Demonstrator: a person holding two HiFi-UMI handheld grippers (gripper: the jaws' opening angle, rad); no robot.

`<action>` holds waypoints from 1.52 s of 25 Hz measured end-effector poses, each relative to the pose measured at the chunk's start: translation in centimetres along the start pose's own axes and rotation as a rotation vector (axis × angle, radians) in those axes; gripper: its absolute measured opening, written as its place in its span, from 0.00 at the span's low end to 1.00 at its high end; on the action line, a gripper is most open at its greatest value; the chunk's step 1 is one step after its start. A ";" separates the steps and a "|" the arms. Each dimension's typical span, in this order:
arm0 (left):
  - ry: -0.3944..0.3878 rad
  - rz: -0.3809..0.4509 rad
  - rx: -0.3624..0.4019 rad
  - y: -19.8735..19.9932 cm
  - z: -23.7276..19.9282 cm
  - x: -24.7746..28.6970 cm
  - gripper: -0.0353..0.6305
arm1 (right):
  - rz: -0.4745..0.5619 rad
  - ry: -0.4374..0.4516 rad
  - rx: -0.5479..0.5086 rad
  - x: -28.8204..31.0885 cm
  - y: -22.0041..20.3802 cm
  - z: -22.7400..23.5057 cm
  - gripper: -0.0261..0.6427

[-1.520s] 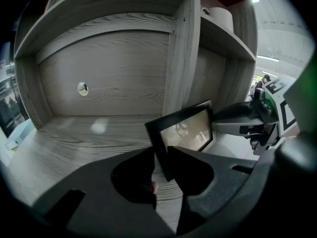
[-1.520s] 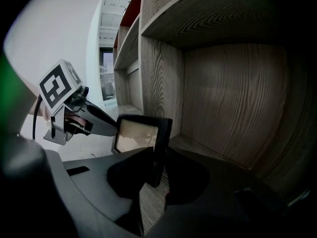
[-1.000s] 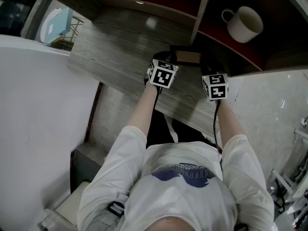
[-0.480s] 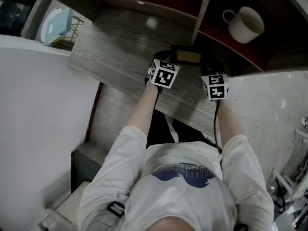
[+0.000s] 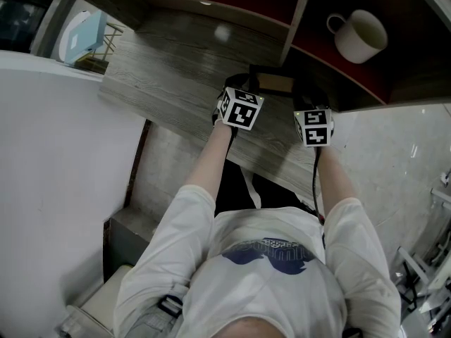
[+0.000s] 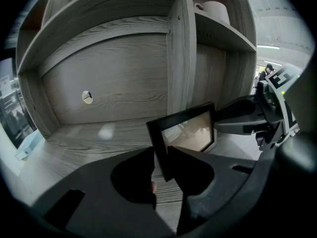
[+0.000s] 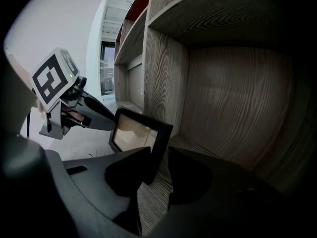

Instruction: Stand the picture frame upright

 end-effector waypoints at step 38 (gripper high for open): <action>0.052 0.060 0.052 0.4 0.0 -0.1 0.23 | 0.036 -0.044 0.002 -0.4 0.8 0.8 0.15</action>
Point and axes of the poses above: the fingertips, and each gripper's own axes: x forward along the fingers, z to its right, y out of its top, the point moved 2 cm from there along -x, backward along the fingers, and after that the axes turned 14 degrees about -z, right-handed, at the moved point
